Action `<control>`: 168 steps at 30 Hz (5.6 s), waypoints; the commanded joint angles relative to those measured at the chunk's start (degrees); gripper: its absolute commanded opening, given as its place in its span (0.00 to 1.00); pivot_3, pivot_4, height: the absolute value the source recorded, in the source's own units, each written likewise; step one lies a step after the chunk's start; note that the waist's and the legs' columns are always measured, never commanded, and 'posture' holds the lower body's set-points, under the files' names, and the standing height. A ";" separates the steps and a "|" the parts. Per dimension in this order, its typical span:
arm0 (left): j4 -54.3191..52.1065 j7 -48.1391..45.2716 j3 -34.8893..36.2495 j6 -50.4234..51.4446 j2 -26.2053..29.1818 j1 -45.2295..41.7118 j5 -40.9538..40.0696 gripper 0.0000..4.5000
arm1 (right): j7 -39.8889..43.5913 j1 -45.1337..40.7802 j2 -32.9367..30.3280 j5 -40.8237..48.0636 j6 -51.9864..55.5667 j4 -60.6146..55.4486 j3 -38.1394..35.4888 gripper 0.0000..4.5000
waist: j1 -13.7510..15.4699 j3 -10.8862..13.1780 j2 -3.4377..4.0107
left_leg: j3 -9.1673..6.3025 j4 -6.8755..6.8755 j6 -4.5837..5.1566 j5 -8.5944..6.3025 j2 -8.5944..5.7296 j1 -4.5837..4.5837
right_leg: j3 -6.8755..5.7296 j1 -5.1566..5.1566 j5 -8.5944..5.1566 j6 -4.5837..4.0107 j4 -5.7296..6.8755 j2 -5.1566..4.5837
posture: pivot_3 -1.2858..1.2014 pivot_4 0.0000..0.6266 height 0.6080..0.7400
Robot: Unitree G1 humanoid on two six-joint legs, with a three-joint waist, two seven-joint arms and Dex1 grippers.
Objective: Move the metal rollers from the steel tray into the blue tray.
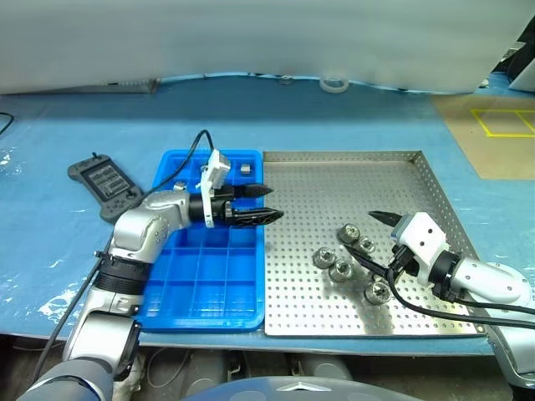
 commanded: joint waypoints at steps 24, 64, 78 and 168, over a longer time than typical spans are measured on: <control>-2.18 -0.60 -0.71 -1.16 2.06 -0.14 1.01 0.99 | -1.75 -1.05 0.07 -1.16 -2.04 -0.88 -0.59 1.00 | 0.17 0.00 0.00 | 0.01 0.00 0.01 0.00 0.00 -0.02 | 0.00 -0.01 0.00 0.00 -0.01 0.00 | 0.37 0.24 1.00; 38.90 -27.29 -14.08 -31.62 -12.18 -25.63 21.00 0.99 | -5.20 14.66 2.22 -3.36 1.07 -11.41 -8.46 1.00 | -0.86 0.01 -0.06 | 0.15 0.04 0.26 0.07 0.05 -0.40 | -0.01 -0.40 0.03 -0.02 0.13 -0.06 | 0.29 0.24 1.00; 37.53 -22.79 -17.83 -26.82 -15.53 -15.86 26.84 0.99 | -9.50 24.85 6.92 -6.07 6.30 -22.37 -10.99 1.00 | -11.47 0.02 -0.12 | 0.21 0.04 0.37 0.00 0.06 -0.47 | -0.10 -0.23 0.03 -0.02 -0.32 -0.09 | 0.24 0.24 1.00; 36.65 28.07 25.78 9.25 -29.68 -23.98 -13.72 0.38 | -14.28 -39.44 20.00 -15.27 -11.69 22.49 17.91 1.00 | -0.74 0.24 -0.45 | 0.67 0.49 1.35 0.25 -0.45 -1.18 | -0.45 -1.02 0.15 -0.28 0.85 -1.09 | 0.38 0.24 1.00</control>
